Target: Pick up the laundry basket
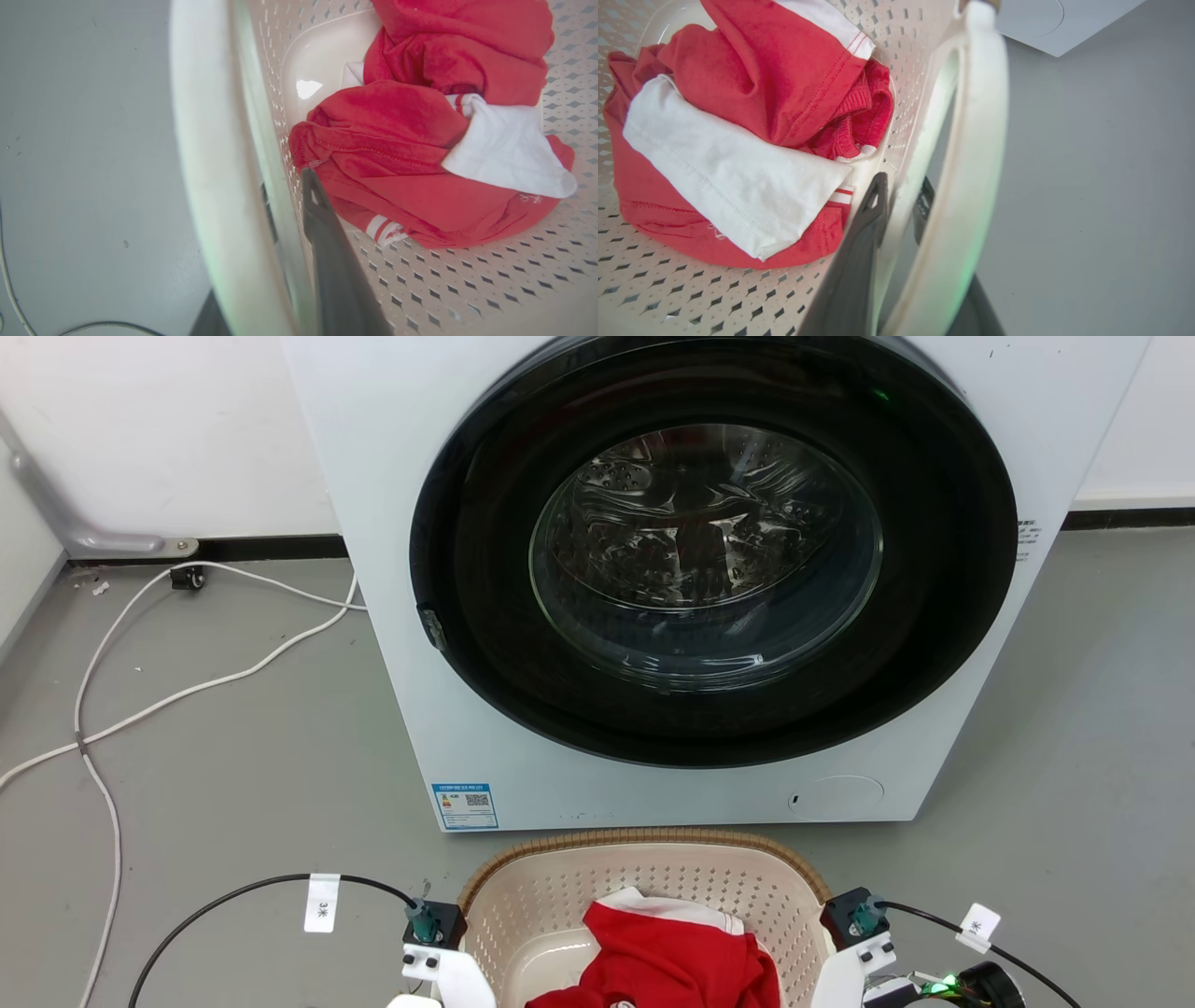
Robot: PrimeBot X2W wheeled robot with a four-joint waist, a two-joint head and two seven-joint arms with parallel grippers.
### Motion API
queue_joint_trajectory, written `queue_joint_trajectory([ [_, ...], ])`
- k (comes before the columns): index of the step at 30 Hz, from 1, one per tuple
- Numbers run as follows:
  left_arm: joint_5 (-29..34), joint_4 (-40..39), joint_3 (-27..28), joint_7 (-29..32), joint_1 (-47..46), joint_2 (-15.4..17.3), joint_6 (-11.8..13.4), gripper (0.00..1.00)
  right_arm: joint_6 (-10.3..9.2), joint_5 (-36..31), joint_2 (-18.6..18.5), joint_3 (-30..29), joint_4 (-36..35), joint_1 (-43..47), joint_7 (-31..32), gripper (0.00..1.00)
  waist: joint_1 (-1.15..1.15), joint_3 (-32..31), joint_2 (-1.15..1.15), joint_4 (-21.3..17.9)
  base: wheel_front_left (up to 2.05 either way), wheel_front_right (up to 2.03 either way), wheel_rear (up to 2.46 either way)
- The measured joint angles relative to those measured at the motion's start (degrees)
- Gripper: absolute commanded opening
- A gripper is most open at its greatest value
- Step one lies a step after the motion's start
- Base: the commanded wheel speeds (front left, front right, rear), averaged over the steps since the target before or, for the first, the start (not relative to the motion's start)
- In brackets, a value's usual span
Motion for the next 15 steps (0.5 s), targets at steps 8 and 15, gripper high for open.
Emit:
queue_joint_trajectory([
  [8,-2.34,0.03,-2.55,0.09,-0.63,0.36,0.0,0.0,0.0,2.03,0.01,1.49,0.51,-0.46,0.37,0.0,0.0,0.11,0.0,0.03,0.0,0.0,0.0],
  [15,-3.78,0.19,-4.14,0.02,-0.83,0.47,0.0,0.0,0.0,2.88,0.01,2.26,0.88,-0.7,0.46,0.0,0.01,0.32,0.0,0.03,0.0,0.0,0.0],
])
